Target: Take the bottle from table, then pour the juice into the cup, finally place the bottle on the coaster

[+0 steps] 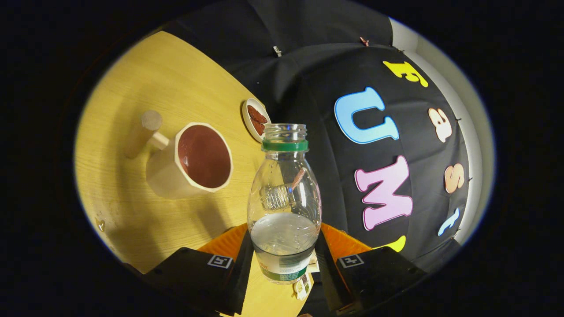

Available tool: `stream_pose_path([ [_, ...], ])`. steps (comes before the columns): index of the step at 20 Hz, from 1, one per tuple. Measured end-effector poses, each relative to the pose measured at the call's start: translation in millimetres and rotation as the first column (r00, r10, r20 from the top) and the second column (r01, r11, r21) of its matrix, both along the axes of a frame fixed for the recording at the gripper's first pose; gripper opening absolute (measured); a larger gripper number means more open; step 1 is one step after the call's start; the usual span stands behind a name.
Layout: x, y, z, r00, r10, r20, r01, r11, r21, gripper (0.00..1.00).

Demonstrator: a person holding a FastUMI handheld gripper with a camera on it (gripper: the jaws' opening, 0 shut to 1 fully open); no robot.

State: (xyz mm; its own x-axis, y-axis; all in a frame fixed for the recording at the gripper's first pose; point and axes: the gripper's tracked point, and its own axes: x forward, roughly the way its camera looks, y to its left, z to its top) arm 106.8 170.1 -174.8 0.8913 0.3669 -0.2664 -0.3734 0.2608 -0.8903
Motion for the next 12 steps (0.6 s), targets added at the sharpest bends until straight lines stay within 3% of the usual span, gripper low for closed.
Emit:
stream_pose_path([
  [12,20,-1,-23,0.999,0.048,0.002,-0.047,0.983,-0.180,0.72],
])
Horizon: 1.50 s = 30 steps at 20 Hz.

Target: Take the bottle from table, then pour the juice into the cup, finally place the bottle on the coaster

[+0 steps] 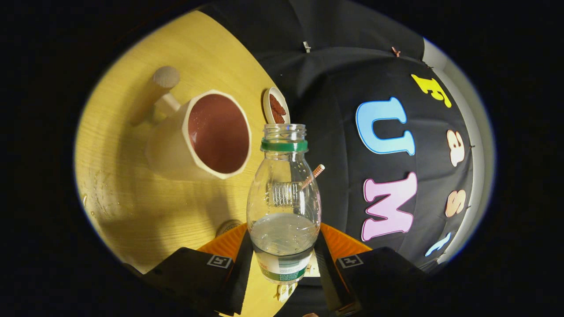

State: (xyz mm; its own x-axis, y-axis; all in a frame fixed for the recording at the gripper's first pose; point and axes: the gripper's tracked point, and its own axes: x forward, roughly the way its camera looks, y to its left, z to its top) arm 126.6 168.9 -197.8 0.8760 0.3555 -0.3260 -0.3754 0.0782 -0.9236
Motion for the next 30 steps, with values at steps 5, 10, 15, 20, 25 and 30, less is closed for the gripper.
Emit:
stream_pose_path([
  [5,4,5,0,0.998,0.049,0.038,-0.046,0.996,-0.076,0.71],
  [10,11,5,3,0.996,0.066,0.053,-0.058,0.990,-0.131,0.71],
  [15,13,4,0,0.993,0.097,0.061,-0.084,0.978,-0.188,0.72],
  [20,13,1,-5,0.991,0.118,0.062,-0.100,0.966,-0.240,0.71],
  [25,18,-1,-2,0.989,0.123,0.080,-0.098,0.960,-0.263,0.71],
  [30,20,-1,-2,0.986,0.142,0.090,-0.110,0.949,-0.294,0.71],
])
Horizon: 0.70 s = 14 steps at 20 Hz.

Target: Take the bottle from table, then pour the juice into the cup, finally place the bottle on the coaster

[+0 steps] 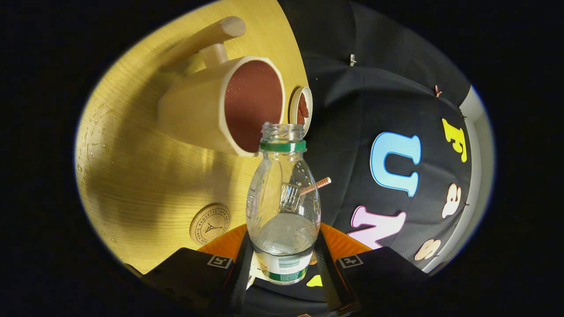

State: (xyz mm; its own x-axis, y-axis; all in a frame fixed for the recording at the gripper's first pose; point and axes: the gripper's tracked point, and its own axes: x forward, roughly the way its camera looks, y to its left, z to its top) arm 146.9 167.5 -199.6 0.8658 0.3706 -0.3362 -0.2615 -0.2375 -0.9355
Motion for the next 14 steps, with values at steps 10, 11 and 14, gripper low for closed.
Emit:
stream_pose_path([
  [10,5.6,7.0,1.2,0.999,0.037,0.012,-0.036,0.998,-0.047,0.72],
  [11,5.8,7.3,2.2,0.999,0.046,0.017,-0.045,0.997,-0.056,0.71],
  [14,7.3,8.7,3.5,0.998,0.057,0.021,-0.055,0.996,-0.069,0.71],
])
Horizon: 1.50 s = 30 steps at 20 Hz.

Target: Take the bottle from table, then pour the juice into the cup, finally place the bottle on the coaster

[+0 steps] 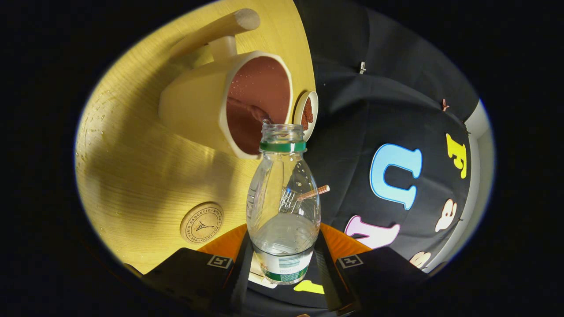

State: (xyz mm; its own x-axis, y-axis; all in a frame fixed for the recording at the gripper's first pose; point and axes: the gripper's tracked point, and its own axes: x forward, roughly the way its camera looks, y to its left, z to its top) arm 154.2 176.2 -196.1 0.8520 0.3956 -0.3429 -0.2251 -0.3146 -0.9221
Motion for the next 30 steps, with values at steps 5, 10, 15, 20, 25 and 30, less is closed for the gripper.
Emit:
stream_pose_path([
  [5,3,4,1,1.000,0.016,0.005,-0.016,1.000,-0.019,0.71],
  [10,6,7,2,0.999,0.034,0.002,-0.034,0.999,-0.040,0.71],
  [15,8,10,5,0.997,0.069,0.016,-0.068,0.995,-0.077,0.71],
  [20,10,14,8,0.994,0.108,0.035,-0.103,0.988,-0.116,0.71],
  [25,12,15,11,0.990,0.133,0.046,-0.126,0.982,-0.139,0.71],
  [30,14,20,15,0.982,0.180,0.058,-0.167,0.969,-0.184,0.71],
])
